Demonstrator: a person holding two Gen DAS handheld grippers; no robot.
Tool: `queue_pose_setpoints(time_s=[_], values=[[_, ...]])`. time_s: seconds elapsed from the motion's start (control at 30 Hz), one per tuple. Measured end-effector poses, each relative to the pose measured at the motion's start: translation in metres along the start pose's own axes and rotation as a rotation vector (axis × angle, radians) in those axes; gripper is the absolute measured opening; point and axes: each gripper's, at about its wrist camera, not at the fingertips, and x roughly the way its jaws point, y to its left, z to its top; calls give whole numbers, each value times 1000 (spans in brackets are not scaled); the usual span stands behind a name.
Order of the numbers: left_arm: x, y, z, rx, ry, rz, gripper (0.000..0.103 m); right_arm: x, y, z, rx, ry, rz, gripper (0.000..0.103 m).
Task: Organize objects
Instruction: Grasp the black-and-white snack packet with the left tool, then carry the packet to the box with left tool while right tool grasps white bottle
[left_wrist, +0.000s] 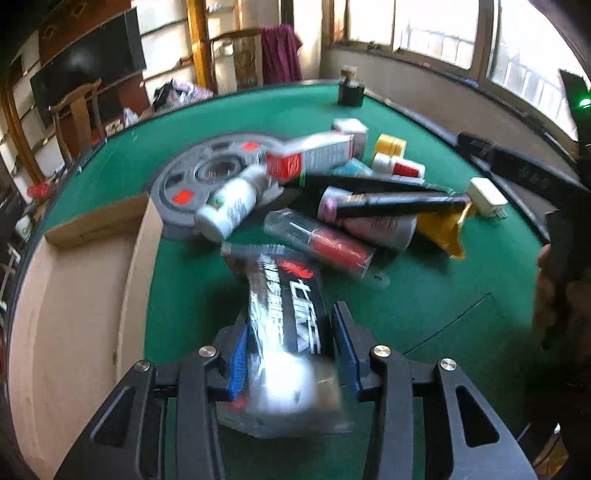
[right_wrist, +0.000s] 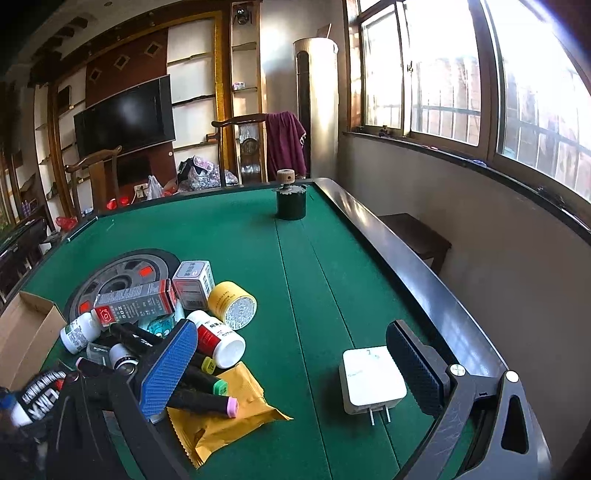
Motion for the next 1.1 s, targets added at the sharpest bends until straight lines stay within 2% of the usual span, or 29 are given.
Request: queue_pose_setpoints(time_s=[0.27,0.37,0.43,0.57,0.87,1.1], values=[[23,-5,-1,-13,30,63,46,0,2,0,-7,0,0,103],[20,2,-3,-67,15,54,39,1,1,0,-1,1,8,103],[13,6,-5,-106,-9,16,35,2,2,-1,-5,7,8,103],[-12,12,-6,-149,-73,-9,35,3,3,-1,-4,9,5,103],[-80,26,-6,-235,-214,-144,36,8,4,-4,-17,22,-14,103],[-143,57,-15,-280,-344,-155,36,7,6,-3,-30,12,-19,103]])
